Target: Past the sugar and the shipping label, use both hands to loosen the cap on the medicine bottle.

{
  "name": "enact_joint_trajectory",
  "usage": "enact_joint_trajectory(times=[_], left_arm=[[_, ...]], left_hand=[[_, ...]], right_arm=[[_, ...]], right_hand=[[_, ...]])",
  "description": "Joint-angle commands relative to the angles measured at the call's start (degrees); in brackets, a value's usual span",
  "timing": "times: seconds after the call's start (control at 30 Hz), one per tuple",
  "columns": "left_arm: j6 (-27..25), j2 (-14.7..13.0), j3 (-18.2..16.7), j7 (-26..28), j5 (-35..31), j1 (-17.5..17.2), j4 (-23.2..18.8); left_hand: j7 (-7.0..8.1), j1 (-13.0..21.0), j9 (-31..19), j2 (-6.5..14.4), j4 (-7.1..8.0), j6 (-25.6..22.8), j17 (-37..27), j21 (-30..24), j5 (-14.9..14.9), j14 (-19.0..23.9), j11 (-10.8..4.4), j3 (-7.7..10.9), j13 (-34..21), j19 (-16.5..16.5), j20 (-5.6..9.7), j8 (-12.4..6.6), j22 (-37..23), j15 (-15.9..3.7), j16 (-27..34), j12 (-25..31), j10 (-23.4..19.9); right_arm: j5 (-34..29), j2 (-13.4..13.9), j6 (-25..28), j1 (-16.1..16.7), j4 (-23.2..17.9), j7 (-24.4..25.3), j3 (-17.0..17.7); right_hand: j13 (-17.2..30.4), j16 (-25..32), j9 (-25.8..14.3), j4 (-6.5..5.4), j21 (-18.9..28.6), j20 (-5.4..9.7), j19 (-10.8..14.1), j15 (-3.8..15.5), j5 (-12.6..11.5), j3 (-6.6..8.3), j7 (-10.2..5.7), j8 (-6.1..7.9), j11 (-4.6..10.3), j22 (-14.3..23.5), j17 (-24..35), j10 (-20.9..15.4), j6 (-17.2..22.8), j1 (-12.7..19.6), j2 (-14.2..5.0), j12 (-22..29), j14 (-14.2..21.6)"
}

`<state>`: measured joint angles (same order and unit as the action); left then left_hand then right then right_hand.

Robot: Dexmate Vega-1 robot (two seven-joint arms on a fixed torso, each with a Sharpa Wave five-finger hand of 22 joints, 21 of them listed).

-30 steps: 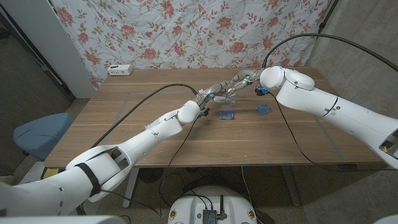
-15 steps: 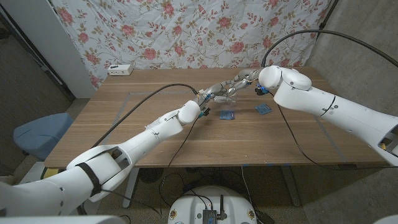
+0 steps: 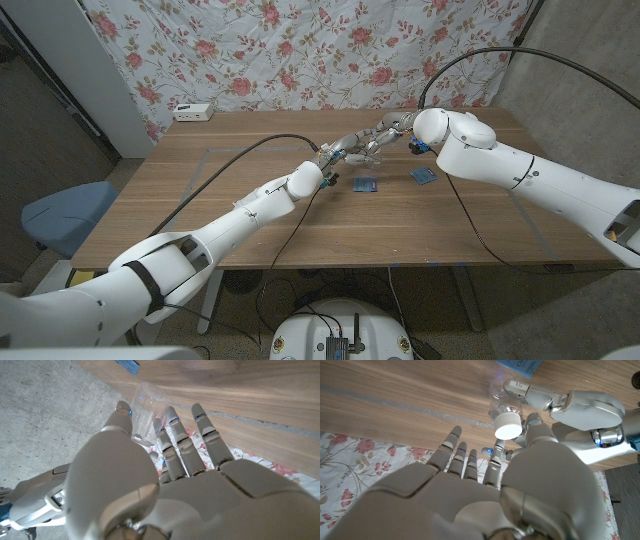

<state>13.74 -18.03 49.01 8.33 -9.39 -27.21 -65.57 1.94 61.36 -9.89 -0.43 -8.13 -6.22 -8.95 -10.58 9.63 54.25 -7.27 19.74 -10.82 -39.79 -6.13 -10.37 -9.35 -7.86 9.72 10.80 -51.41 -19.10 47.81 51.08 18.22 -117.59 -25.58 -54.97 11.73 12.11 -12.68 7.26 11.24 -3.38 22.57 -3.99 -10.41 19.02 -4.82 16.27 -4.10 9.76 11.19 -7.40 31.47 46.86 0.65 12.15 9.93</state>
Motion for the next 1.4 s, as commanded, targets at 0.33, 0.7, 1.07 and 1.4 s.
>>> enact_joint_trajectory(times=[0.33, 0.7, 1.07, 1.4], left_arm=[[-0.28, 0.00, 0.03, -0.12, 0.13, -0.11, -0.12], [0.33, 0.25, 0.06, -0.17, 0.33, 0.25, 0.93], [0.93, 0.56, 0.12, -0.24, 0.57, 0.57, 1.98], [1.06, 0.64, 0.14, -0.30, 0.69, 0.71, 2.28]], left_hand=[[0.24, 0.26, -0.08, 0.58, 0.02, -0.58, -0.19, -0.01, 0.52, 0.36, -0.91, 0.51, -0.26, 0.25, -0.08, -0.22, -0.19, -3.09, 0.16, 0.28, -1.37], [0.51, 0.12, -0.08, 0.53, 0.03, -0.71, -0.19, 0.00, 0.52, 0.37, -0.77, 0.68, -0.27, 0.33, -0.10, -0.26, -0.19, -2.93, 0.17, 0.29, -1.39], [0.56, 0.06, -0.08, 0.47, 0.00, -0.71, -0.19, 0.01, 0.52, 0.15, -0.85, 0.86, -0.27, 0.41, -0.13, -0.24, -0.19, -2.91, 0.09, 0.25, -1.30], [0.59, -0.11, -0.09, 0.51, 0.06, -0.75, -0.21, 0.02, 0.52, 0.04, -0.85, 1.01, -0.27, 0.50, -0.09, -0.24, -0.19, -2.86, 0.09, 0.26, -1.31]], right_arm=[[-1.76, -0.84, 1.35, 0.37, 0.81, 0.67, -0.63], [-1.82, -1.03, 1.65, 0.35, 1.02, 1.03, -0.66], [-1.84, -1.50, 0.97, 0.38, 1.63, 1.63, -0.66], [-1.94, -1.79, 0.53, 0.78, 1.95, 2.52, -0.39]], right_hand=[[0.19, 0.44, -0.61, 0.62, 0.38, 0.09, 0.86, 0.49, -0.52, 0.25, -0.13, 0.90, 0.22, 0.05, 0.14, -1.11, 1.57, 0.83, -0.10, 0.24, 0.77], [0.20, 0.58, -0.98, 1.05, 0.38, 0.41, 1.25, 0.83, -0.55, 0.33, -0.36, 1.86, 0.32, 0.05, 0.17, -1.72, 3.24, 1.37, -0.17, 0.29, 1.25], [0.21, 0.79, -1.40, 1.32, 0.46, 0.71, 1.84, 1.49, -0.64, 0.46, -0.29, 2.93, 0.33, 0.05, 0.30, -2.49, 4.97, 1.80, -0.29, 0.38, 1.88], [0.22, 0.97, -1.73, 1.42, 0.48, 0.91, 2.23, 1.84, -0.70, 0.57, -0.94, 3.88, 0.44, 0.06, 0.43, -3.01, 6.49, 2.02, -0.46, 0.40, 2.37]])
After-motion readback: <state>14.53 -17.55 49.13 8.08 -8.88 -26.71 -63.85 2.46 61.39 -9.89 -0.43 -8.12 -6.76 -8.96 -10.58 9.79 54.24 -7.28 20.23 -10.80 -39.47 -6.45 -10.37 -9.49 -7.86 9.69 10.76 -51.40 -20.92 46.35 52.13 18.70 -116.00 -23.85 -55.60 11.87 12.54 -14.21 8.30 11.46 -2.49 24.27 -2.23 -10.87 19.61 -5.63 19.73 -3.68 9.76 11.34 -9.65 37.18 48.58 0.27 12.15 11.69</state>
